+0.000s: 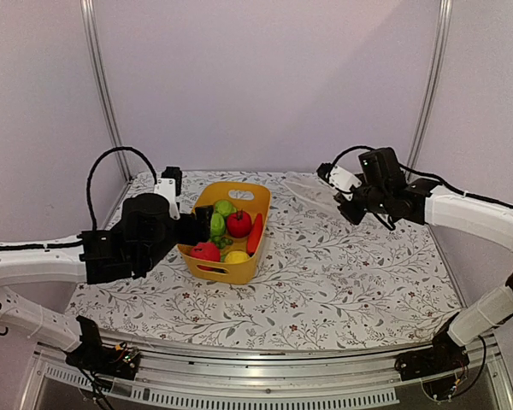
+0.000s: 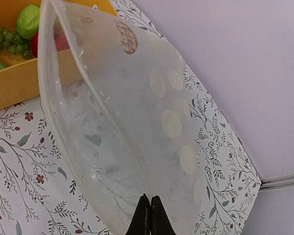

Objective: Place the food in the zip-top bag and seal the zipper
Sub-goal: Adjust the zipper food storage bag.

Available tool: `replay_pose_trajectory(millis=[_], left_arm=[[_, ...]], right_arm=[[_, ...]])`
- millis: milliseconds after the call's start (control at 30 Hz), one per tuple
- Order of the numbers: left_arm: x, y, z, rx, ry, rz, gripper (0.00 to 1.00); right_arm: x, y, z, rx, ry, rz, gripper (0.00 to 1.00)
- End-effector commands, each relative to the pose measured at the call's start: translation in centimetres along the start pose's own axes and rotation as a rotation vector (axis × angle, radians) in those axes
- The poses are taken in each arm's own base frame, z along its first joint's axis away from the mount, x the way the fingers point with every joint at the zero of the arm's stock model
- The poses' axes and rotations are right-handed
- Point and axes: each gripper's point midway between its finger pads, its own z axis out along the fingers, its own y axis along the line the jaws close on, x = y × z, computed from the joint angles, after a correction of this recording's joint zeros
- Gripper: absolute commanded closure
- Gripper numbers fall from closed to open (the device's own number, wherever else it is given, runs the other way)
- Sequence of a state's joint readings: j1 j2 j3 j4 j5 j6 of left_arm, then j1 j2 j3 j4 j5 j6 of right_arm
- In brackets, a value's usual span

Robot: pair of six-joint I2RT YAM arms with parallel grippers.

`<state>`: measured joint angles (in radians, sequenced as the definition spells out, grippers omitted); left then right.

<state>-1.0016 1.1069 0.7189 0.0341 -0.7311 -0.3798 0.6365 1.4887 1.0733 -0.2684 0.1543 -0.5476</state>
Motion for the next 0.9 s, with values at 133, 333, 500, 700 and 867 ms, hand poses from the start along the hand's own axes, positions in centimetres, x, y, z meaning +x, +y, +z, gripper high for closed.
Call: replay_pose_trajectory(millis=[133, 333, 500, 700, 867], left_arm=[[-2.5, -13.3, 3.6, 0.267, -0.004, -0.248, 0.13], [-2.7, -20.1, 6.8, 0.331, 0.053, -0.353, 0.11], [-1.8, -20.9, 8.3, 0.303, 0.073, -0.466, 0.14], [-0.5, -21.6, 10.6, 0.286, 0.115, -0.528, 0.18], [0.5, -21.7, 12.8, 0.252, 0.17, -0.571, 0.3]], right_arm=[[-4.7, -1.7, -4.7, -0.028, -0.196, 0.192, 1.0], [-4.8, -0.5, -3.6, -0.107, -0.199, 0.241, 1.0], [-5.0, -0.3, -3.9, -0.126, -0.205, 0.265, 1.0], [-4.8, -0.1, -4.2, -0.133, -0.21, 0.266, 1.0], [-4.8, 0.1, -4.1, -0.143, -0.205, 0.268, 1.0]])
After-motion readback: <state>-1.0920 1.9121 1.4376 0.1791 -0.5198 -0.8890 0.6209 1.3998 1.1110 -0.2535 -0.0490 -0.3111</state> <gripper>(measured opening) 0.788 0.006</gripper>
